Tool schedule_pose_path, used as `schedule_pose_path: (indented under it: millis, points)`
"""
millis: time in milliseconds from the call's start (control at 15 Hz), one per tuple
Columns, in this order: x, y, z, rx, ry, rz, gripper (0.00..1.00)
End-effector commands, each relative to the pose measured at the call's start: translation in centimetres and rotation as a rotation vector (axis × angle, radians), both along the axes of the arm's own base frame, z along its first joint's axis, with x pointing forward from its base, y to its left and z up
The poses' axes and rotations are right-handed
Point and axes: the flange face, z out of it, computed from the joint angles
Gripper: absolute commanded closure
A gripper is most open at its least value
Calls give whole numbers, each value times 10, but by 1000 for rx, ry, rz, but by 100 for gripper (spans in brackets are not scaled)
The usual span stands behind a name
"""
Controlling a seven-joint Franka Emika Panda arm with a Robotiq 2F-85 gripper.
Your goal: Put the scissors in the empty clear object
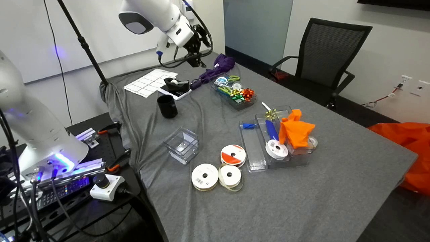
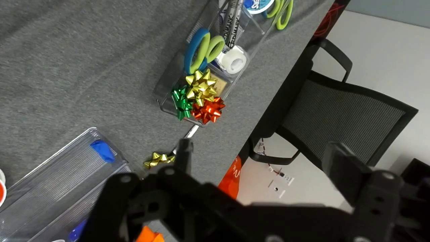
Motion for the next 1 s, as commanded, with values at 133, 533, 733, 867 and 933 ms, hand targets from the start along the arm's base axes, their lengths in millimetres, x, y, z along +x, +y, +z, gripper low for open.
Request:
schedule_pose_path:
  millis: [133,533,733,867,933]
  points:
    - [6,3,3,20,-27,-29,0]
    - [44,4,-20,162,-113,-223,0]
    - [70,-2,-52,186,-133,-306,0]
    - [86,-6,-78,191,-133,-349,0]
    - [93,-8,-92,199,-131,-365,0]
